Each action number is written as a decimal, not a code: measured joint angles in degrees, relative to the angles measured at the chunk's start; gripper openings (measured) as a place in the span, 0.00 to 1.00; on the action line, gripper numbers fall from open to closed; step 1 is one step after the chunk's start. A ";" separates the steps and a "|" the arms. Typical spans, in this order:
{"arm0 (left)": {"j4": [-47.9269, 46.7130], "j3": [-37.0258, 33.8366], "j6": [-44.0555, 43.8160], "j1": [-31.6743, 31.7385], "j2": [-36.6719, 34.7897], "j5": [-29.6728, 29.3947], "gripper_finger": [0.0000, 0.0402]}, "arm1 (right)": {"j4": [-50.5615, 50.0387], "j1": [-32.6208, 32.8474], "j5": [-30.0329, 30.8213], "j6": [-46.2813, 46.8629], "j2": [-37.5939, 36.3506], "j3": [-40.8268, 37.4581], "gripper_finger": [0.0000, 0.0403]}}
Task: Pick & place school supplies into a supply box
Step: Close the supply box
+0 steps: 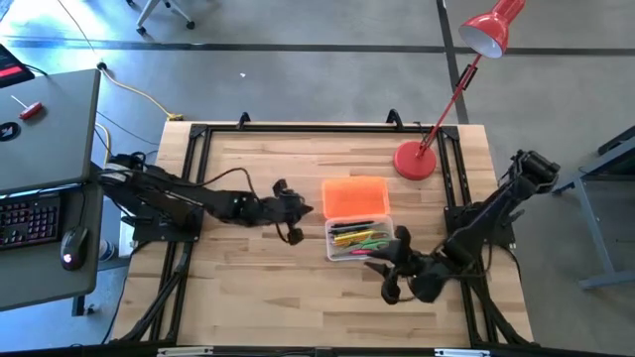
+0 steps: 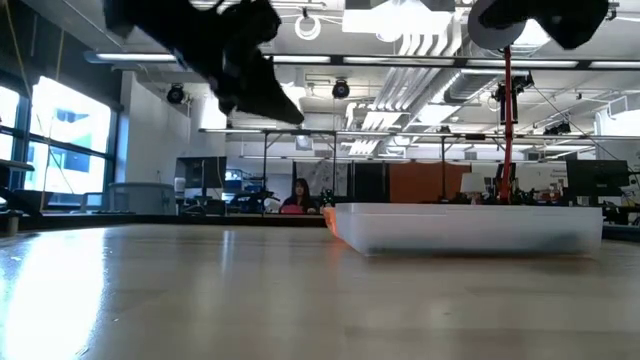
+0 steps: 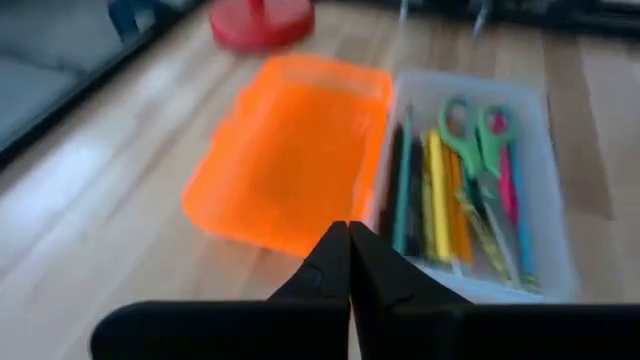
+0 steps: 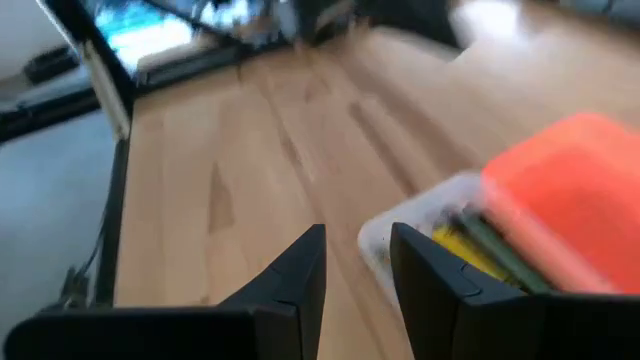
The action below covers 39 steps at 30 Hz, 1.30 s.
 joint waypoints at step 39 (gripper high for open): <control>27.61 -6.32 -19.24 27.96 13.76 16.77 0.03 | -3.87 -5.48 -18.26 15.94 17.51 0.02 0.01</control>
